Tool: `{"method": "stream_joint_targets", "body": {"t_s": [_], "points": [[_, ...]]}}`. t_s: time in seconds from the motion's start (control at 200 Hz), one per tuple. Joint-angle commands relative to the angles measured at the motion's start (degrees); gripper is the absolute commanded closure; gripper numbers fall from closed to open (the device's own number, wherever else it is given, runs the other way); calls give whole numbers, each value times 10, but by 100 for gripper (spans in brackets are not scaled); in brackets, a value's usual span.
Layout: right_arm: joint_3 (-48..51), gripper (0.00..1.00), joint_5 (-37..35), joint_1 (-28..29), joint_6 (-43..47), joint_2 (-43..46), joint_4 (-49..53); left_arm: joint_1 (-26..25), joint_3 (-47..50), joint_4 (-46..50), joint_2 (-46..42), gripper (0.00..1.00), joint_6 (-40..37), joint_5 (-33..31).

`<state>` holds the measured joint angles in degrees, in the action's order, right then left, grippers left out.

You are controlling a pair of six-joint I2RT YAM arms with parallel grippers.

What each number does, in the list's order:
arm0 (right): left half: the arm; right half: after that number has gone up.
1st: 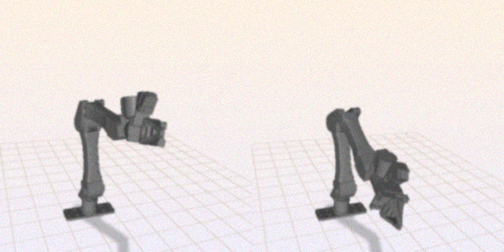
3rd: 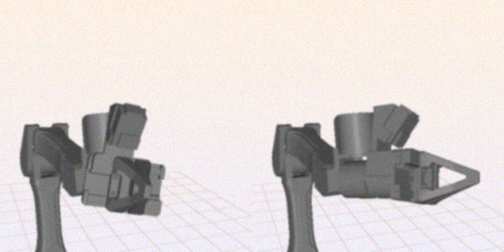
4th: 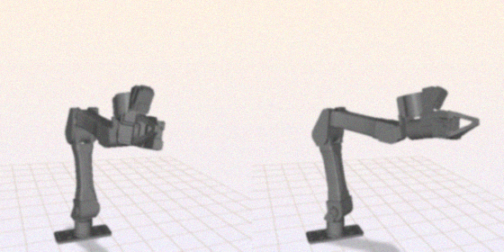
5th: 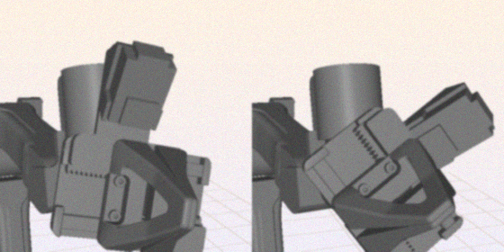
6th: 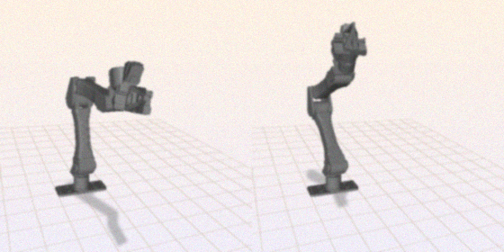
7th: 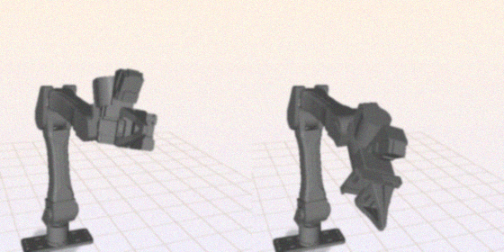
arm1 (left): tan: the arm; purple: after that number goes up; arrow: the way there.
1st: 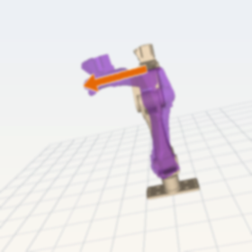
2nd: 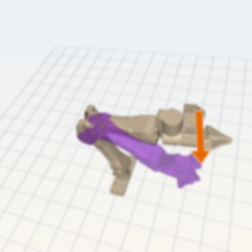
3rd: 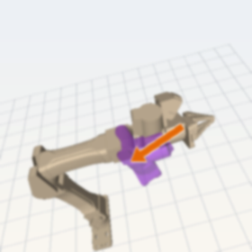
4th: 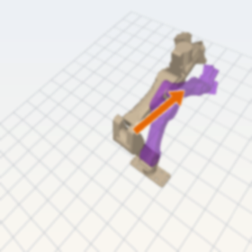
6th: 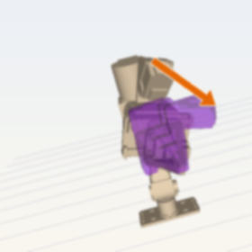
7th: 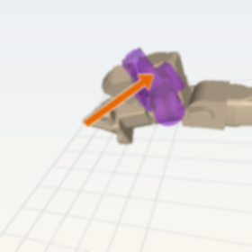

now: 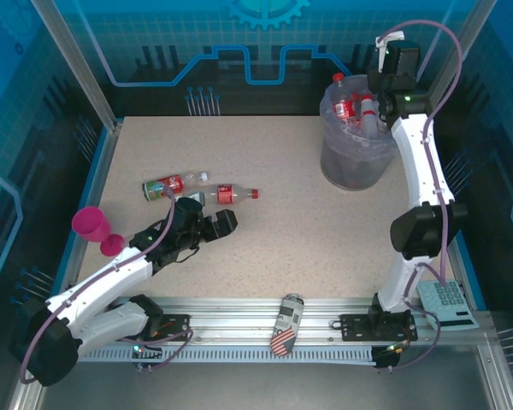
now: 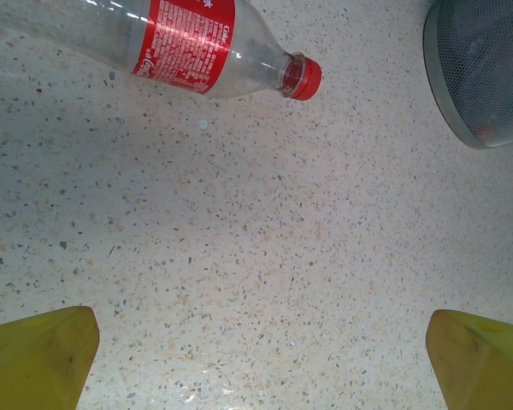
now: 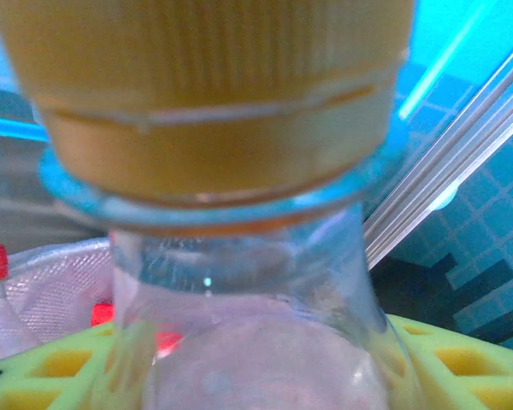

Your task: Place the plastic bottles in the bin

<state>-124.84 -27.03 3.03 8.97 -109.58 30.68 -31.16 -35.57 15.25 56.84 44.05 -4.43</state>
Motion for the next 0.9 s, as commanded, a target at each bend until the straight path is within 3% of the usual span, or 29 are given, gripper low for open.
{"method": "stream_joint_targets", "body": {"t_s": [0.0, 0.18, 0.315, 0.62, 0.89], "points": [[-79, 45, 17, -7, -28, -51, 115, 6, 2, 10, -6, 1, 10, -8], [-195, 44, 30, -10, -35, -135, 211, 9, 1, 9, 1, 1, 8, -2], [-210, 42, 39, -15, -44, -167, 230, 11, -7, 17, 21, 2, 9, 9], [-173, 16, 57, -22, -46, -160, 209, 13, -15, 16, 38, 1, 10, 8], [-208, 2, 70, -26, -51, -115, 229, 21, -30, 24, 48, 1, 14, -2]]}}
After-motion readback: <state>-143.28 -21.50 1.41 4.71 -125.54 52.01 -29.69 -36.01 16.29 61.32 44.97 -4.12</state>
